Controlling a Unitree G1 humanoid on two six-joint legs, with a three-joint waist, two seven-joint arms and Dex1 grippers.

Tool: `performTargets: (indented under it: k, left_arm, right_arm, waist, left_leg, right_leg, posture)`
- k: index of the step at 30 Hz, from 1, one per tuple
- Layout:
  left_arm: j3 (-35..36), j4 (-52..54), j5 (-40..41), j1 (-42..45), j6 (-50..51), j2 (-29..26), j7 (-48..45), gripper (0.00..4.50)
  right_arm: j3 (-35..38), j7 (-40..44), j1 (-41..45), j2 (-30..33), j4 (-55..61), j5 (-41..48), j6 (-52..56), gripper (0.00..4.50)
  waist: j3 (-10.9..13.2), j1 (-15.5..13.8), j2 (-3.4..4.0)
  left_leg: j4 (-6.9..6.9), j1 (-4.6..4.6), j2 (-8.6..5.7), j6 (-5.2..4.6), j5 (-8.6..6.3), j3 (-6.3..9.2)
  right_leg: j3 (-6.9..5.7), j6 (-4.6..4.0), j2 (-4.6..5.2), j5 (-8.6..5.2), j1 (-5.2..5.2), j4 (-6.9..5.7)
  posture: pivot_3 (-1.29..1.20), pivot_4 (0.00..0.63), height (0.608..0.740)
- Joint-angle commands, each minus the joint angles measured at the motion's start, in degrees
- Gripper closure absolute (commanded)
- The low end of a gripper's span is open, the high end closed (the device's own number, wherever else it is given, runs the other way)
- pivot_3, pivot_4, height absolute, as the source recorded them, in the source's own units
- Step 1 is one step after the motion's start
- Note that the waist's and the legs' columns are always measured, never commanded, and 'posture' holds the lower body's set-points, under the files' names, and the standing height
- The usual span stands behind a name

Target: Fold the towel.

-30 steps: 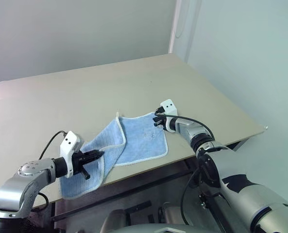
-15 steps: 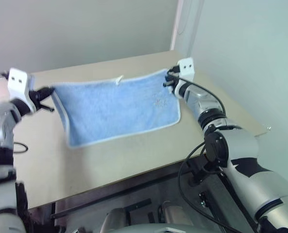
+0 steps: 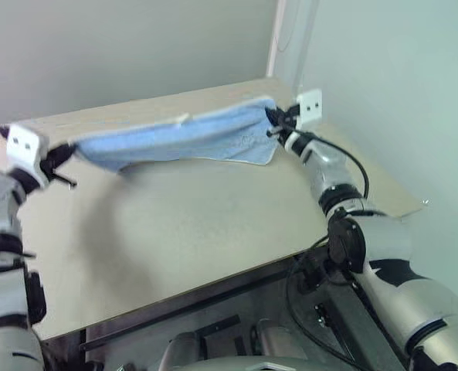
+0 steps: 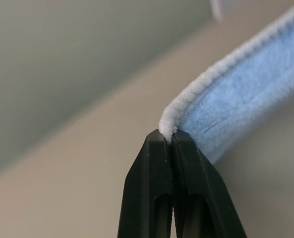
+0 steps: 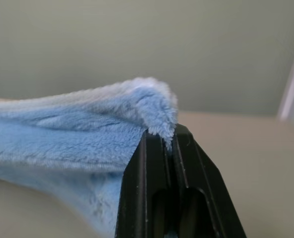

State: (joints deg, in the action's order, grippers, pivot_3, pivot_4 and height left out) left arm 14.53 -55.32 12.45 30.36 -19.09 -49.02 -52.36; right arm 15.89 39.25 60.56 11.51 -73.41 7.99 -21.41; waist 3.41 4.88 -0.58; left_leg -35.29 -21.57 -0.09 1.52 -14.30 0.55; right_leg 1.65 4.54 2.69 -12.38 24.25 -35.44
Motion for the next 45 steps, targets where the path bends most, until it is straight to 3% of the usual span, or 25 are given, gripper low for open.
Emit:
performTargets:
  k: [1,3,9,13,18,21,23,24,25,26,27,28,29,31,37,41,45]
  left_arm:
    - [5.98,15.05,5.93,-12.54,1.83,-2.24,-3.99,4.44]
    - [8.38,22.20,7.82,-19.47,4.52,-2.38,-4.05,4.44]
    - [17.90,44.47,13.00,-43.46,14.96,-1.10,-4.42,4.44]
    - [22.25,51.20,14.38,-52.92,19.16,-0.09,-4.40,4.44]
    - [26.10,56.70,14.72,-62.13,21.95,0.66,-5.95,4.44]
    - [27.05,57.75,14.95,-64.26,22.65,0.72,-7.07,4.44]
    - [25.75,56.65,14.81,-61.98,22.96,0.59,-6.66,4.44]
    - [24.60,55.53,14.39,-59.88,22.88,0.52,-6.05,4.44]
    - [22.81,54.36,13.83,-57.14,22.89,0.47,-5.54,4.44]
    - [21.00,53.28,13.32,-54.52,22.95,0.44,-5.42,4.44]
    - [18.90,51.80,12.48,-51.34,22.80,0.60,-5.06,4.44]
    - [17.05,50.23,11.96,-48.36,22.88,0.79,-4.94,4.44]
    - [14.98,47.95,11.11,-44.84,22.73,1.05,-4.69,4.44]
    - [11.41,42.83,9.06,-38.36,21.52,1.62,-3.95,4.44]
    - [4.06,27.08,3.43,-23.38,17.19,3.03,-2.01,4.44]
    - [1.71,15.54,0.91,-14.15,13.30,3.81,-0.49,4.44]
    - [-0.18,6.31,-1.39,-7.67,10.01,4.42,0.80,4.44]
  right_arm:
    - [-0.52,14.61,-8.36,-0.02,11.58,5.16,-1.47,4.50]
    - [-1.27,19.24,-13.90,0.17,18.05,7.22,0.06,4.50]
    - [-1.81,19.53,-32.70,3.05,39.41,11.92,8.24,4.50]
    - [-2.36,20.16,-43.08,6.46,51.98,14.75,14.68,4.50]
    - [-3.58,21.69,-54.54,11.37,65.58,18.20,23.67,4.50]
    - [-4.16,20.52,-57.43,13.68,70.76,19.83,29.37,4.50]
    - [-4.03,18.28,-55.38,13.48,70.13,19.70,30.43,4.50]
    - [-4.21,16.83,-53.57,13.17,68.59,18.96,30.63,4.50]
    - [-4.65,15.55,-51.35,13.01,66.24,17.89,30.77,4.50]
    - [-5.09,14.63,-49.33,12.85,63.95,16.98,30.83,4.50]
    - [-5.52,13.57,-47.31,12.61,61.26,16.00,30.57,4.50]
    - [-5.92,12.55,-45.56,12.38,58.72,15.17,30.31,4.50]
    - [-6.55,11.52,-43.86,12.20,55.86,14.06,30.04,4.50]
    - [-7.87,10.47,-40.94,11.77,50.34,11.91,28.36,4.50]
    - [-11.24,8.94,-33.56,9.73,36.71,6.90,23.11,4.50]
    - [-11.52,8.11,-29.92,7.92,31.83,6.21,22.34,4.50]
    - [-11.37,5.03,-26.69,6.53,26.02,4.42,19.35,4.50]
  waist:
    - [-0.02,0.36,-0.02]
    - [-0.01,0.51,-0.02]
    - [-0.03,0.46,0.01]
    - [-0.02,-0.63,0.02]
    - [0.01,-1.07,0.07]
    - [0.03,-0.96,0.14]
    - [0.03,-0.83,0.32]
    - [-0.06,-0.67,0.85]
    - [-0.10,-0.92,1.74]
    - [-0.24,-1.11,1.34]
    - [-0.36,-1.69,0.78]
    - [-0.10,-2.27,0.21]
    - [-0.04,-2.42,0.26]
    - [0.02,-2.79,0.31]
    - [-0.01,-2.31,0.29]
    - [-0.10,-2.10,0.04]
    - [-0.13,-2.30,-0.01]
  left_leg:
    - [0.00,-0.01,0.03,0.00,0.00,0.03]
    - [0.02,0.00,0.02,0.00,-0.01,0.13]
    - [-0.02,0.20,0.04,0.02,-0.02,-0.03]
    - [-0.06,0.24,0.17,0.02,-0.01,-0.22]
    - [-0.62,0.20,0.61,0.06,-0.04,-0.38]
    - [-0.75,0.13,1.03,0.25,-0.16,-0.36]
    - [-0.76,0.02,1.13,0.26,-0.16,-0.37]
    - [-0.75,-0.06,1.25,0.26,-0.16,-0.36]
    - [-0.76,-0.52,1.93,0.27,-0.17,-0.34]
    - [-0.56,-1.62,2.84,0.26,-0.16,-0.36]
    - [-0.59,-1.83,2.83,0.22,-0.14,-0.90]
    - [-0.95,-1.47,2.71,0.16,-0.10,-1.73]
    - [-1.05,-0.79,2.27,0.10,-0.06,-1.79]
    - [-0.64,-0.11,1.92,0.24,-0.12,-1.79]
    - [-0.92,0.06,2.02,0.05,0.06,-1.81]
    - [-0.88,0.06,1.98,0.05,0.05,-2.24]
    - [-0.87,0.10,2.00,0.05,0.04,-2.27]
  right_leg:
    - [0.00,0.00,0.03,0.01,0.02,0.00]
    - [0.02,0.00,0.23,0.01,0.04,-0.03]
    - [-0.01,-0.08,0.58,-0.05,-0.05,-0.31]
    - [-0.20,-0.54,0.64,-0.37,-0.07,-0.37]
    - [-0.41,-0.36,0.28,-0.52,-0.09,-0.41]
    - [-0.69,-0.42,0.02,-0.48,-0.07,0.18]
    - [-0.86,-0.47,0.01,-0.43,-0.07,0.54]
    - [-0.95,-0.52,-0.09,-0.32,-0.12,0.85]
    - [-1.31,-0.55,-0.59,0.55,-0.32,2.29]
    - [-2.01,-1.05,-1.03,1.51,-0.86,3.17]
    - [-2.61,-0.97,-0.13,1.01,-0.78,0.68]
    - [-2.84,-0.74,0.54,-2.00,-0.77,-1.71]
    - [-2.61,-0.71,0.87,-2.93,-0.98,-1.98]
    - [-2.80,-0.92,0.80,-2.99,-1.13,-1.65]
    - [-2.72,-1.26,0.40,-2.79,-1.70,-1.70]
    - [-1.98,-0.63,0.24,-2.53,-1.50,-1.65]
    - [-1.94,-0.62,0.20,-2.52,-1.47,-1.69]
  posture:
    - [0.00,0.000,0.740]
    - [0.00,0.000,0.740]
    - [0.00,0.000,0.740]
    - [0.00,0.000,0.740]
    - [0.00,0.000,0.740]
    - [0.00,0.000,0.740]
    - [0.00,0.000,0.740]
    - [0.00,0.000,0.740]
    - [0.00,0.000,0.740]
    - [0.00,0.000,0.740]
    - [0.00,0.000,0.740]
    - [0.00,0.000,0.740]
    - [0.00,0.000,0.740]
    - [0.00,0.000,0.740]
    - [0.00,0.000,0.740]
    - [0.00,0.000,0.740]
    - [0.00,0.000,0.740]
